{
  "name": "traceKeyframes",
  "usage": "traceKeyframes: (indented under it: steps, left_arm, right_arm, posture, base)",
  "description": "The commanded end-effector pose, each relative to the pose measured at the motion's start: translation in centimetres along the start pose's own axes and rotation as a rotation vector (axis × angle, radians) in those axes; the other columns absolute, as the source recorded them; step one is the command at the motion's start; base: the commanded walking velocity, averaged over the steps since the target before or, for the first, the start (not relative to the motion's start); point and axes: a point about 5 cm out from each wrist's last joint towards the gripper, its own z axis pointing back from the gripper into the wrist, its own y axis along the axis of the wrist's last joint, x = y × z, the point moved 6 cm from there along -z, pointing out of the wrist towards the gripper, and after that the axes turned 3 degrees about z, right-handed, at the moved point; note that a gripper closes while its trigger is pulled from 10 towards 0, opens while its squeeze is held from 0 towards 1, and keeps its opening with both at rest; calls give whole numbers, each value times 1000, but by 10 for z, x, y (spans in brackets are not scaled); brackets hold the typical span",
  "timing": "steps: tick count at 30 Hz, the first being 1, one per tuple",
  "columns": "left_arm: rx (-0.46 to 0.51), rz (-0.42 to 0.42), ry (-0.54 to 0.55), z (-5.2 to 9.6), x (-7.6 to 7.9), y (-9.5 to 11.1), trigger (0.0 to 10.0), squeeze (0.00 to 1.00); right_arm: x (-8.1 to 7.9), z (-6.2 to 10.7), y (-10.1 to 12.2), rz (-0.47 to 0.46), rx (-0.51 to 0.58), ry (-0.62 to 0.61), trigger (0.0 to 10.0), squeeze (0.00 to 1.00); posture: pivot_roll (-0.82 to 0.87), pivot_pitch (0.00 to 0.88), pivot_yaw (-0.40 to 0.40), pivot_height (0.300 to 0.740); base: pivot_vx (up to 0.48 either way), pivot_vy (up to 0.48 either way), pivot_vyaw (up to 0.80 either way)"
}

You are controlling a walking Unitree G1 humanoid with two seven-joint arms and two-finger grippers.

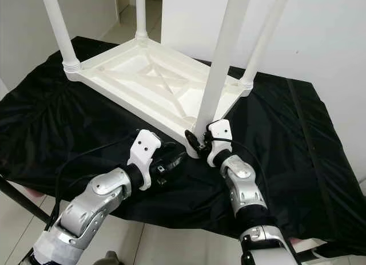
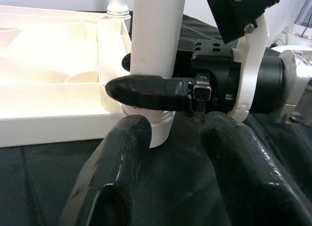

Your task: Building children table

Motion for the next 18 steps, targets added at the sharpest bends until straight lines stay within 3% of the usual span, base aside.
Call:
traceKeyframes:
  steps: [1,3,6,9,10,12,16,17,18]
  left_arm:
    - [-12,11,-60,0,10,-2,10000,0]
    - [-13,11,-61,0,11,-3,10000,0]
    - [-11,17,-65,-2,13,-3,10000,0]
    - [-10,19,-68,-2,14,-2,10000,0]
    - [-10,20,-70,-2,14,-2,10000,0]
    - [-10,20,-71,-2,14,-2,10000,0]
    - [-9,20,-75,-3,15,-2,10000,0]
    - [-8,19,-76,-4,15,-2,10000,0]
    - [-7,18,-76,-4,15,-2,10000,0]
  right_arm:
    - [25,11,-9,11,-56,-214,10000,0]
    - [27,13,-11,-4,-62,-271,10000,0]
    - [20,25,-19,-28,-110,-477,10000,0]
    - [13,27,-20,-45,-124,-531,10000,0]
    - [2,24,-19,-65,-119,-500,10000,0]
    - [-6,22,-17,-79,-113,-476,10000,0]
    - [-8,21,-10,-68,-84,-443,10000,0]
    - [-6,22,-9,-69,-83,-449,10000,1000]
    - [-6,22,-9,-74,-84,-450,10000,1000]
  posture:
    - [123,68,-76,740]
    - [123,68,-76,740]
    - [118,71,-70,740]
    - [119,71,-69,740]
    - [118,71,-69,740]
    - [118,71,-69,740]
    - [114,68,-69,740]
    - [114,67,-69,740]
    - [115,67,-70,740]
  base:
    - [0,0,0]
    - [0,0,0]
    - [0,0,0]
    - [0,0,0]
    - [0,0,0]
    - [0,0,0]
    - [0,0,0]
    - [0,0,0]
    - [0,0,0]
